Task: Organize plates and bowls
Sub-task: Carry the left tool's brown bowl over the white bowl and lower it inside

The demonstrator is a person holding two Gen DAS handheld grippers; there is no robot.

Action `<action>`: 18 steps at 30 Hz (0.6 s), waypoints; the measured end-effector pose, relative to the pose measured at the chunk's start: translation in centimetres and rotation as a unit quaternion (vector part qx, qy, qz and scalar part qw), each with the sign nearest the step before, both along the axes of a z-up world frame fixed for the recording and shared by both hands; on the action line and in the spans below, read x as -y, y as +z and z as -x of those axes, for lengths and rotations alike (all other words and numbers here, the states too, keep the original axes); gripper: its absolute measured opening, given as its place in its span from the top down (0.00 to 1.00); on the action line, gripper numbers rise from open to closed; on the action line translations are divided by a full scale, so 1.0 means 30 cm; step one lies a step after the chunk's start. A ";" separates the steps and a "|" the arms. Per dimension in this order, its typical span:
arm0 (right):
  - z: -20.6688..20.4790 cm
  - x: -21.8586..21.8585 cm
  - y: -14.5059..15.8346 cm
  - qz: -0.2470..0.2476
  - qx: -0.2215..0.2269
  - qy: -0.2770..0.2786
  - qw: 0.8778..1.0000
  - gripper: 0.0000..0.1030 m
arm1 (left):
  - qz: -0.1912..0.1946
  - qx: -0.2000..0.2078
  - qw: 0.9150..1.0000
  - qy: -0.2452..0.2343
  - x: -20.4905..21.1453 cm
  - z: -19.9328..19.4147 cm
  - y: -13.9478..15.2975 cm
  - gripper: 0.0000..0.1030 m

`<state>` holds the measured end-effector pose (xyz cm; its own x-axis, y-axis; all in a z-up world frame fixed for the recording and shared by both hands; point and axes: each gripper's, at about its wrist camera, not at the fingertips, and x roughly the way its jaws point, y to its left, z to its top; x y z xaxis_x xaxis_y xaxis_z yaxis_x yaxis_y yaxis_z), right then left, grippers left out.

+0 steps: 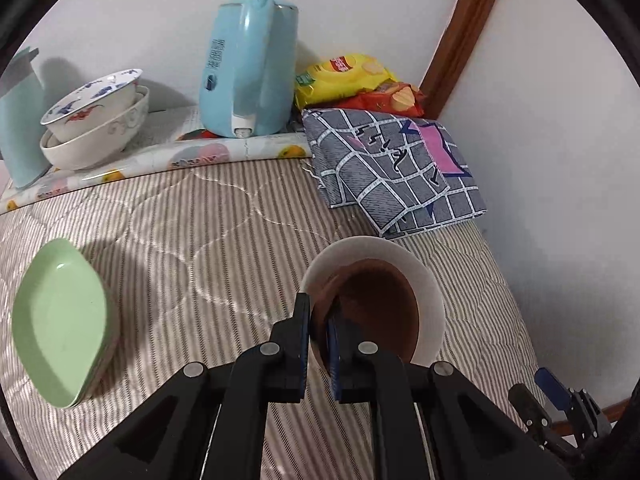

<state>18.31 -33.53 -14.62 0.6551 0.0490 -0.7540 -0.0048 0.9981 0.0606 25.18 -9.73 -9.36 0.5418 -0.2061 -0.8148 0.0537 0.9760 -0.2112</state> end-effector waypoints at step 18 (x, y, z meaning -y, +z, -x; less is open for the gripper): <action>-0.043 0.019 -0.046 -0.013 -0.020 -0.005 1.000 0.54 | -0.012 -0.027 1.000 -0.010 0.067 -0.097 -0.108 0.92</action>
<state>19.60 -34.11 -16.01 0.6248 0.0621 -0.7783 0.0080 0.9963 0.0859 28.10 -11.75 -12.59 0.4920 -0.1972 -0.8479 0.0624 0.9795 -0.1916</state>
